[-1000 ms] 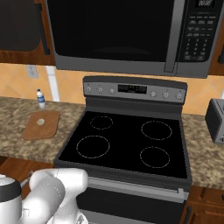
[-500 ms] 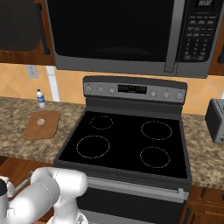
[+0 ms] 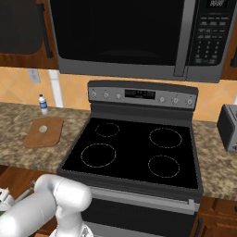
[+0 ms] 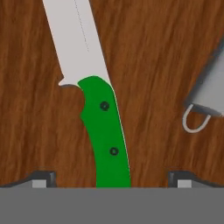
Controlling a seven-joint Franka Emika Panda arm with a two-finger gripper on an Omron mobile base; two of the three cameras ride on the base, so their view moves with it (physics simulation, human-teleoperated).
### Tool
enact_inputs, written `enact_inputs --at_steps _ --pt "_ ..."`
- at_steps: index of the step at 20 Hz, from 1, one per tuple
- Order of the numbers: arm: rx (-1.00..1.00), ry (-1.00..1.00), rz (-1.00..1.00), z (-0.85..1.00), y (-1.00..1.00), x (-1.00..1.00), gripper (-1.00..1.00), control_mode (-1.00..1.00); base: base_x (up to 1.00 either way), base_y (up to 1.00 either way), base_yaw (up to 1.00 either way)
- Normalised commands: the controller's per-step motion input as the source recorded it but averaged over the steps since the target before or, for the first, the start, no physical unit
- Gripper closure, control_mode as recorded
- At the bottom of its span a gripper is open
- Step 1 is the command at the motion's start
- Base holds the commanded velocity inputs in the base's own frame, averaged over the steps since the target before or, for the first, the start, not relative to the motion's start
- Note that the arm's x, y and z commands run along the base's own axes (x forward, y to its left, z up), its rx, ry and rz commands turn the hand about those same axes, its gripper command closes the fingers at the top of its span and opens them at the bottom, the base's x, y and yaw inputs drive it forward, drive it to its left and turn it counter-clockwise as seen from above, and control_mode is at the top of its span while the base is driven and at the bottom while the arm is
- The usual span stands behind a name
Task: Place the appropriate cutting tool for cutting the garlic skin on the cutting board.
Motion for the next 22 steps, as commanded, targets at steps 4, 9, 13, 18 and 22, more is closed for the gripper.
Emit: enact_inputs --at_steps 4,9,13,18,22 --pt "-0.01 0.04 0.00 -0.30 0.21 0.07 -1.00 -1.00 0.00 0.00 0.00" --pt "-0.07 0.07 -0.01 -0.56 0.16 -0.10 1.00 -1.00 0.00 0.00 0.00" --pt "-0.11 0.02 -0.04 -0.80 0.00 -0.37 1.00 -1.00 0.00 0.00 0.00" --pt "-0.07 0.00 -0.04 -0.82 -0.06 -0.30 1.00 -1.00 0.00 0.00 0.00" --pt "0.00 -0.05 -0.05 -0.06 -0.08 -0.44 1.00 -1.00 0.00 0.00 0.00"
